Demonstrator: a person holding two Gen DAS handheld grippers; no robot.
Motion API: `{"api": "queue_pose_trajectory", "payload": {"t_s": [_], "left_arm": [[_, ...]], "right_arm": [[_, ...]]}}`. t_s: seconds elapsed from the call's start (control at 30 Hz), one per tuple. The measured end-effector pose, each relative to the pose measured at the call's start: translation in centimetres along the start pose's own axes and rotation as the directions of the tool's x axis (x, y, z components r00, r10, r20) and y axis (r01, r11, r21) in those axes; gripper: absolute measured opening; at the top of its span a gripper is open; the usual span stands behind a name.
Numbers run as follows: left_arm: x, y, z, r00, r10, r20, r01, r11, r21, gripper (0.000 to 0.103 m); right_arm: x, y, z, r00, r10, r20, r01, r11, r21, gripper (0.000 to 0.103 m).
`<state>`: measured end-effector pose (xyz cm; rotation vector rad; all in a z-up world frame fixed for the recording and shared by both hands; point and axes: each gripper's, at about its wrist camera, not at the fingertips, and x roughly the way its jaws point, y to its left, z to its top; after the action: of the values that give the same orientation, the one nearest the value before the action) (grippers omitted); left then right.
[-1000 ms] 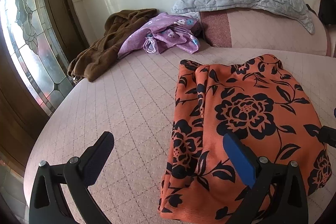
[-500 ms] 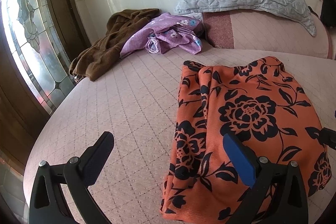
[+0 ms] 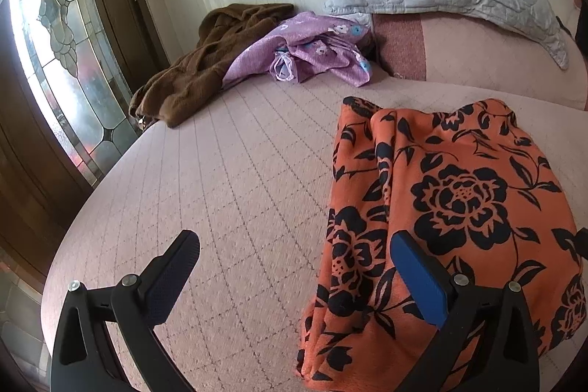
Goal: Fold small clothes
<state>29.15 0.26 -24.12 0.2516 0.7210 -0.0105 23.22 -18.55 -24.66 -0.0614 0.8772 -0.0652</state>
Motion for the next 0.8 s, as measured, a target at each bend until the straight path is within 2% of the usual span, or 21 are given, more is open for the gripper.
{"api": "queue_pose_trajectory", "payload": {"t_s": [0.57, 0.73, 0.8], "left_arm": [[0.0, 0.1, 0.0, 1.0, 0.008, -0.003, -0.008, 1.0, -0.006, 0.103], [1.9, -0.7, -0.7, 0.995, 0.06, -0.084, -0.056, 0.997, 0.054, 0.103], [2.3, -0.7, -0.9, 0.993, 0.06, -0.099, -0.054, 0.997, 0.056, 0.103]], "right_arm": [[0.2, 0.5, 0.0, 1.0, -0.01, 0.002, 0.01, 1.0, -0.022, 0.072], [0.9, 1.1, -0.1, 1.0, -0.017, -0.009, 0.017, 0.999, -0.045, 0.072], [1.5, 1.3, -0.4, 0.999, -0.023, -0.023, 0.021, 0.998, -0.053, 0.072]]}}
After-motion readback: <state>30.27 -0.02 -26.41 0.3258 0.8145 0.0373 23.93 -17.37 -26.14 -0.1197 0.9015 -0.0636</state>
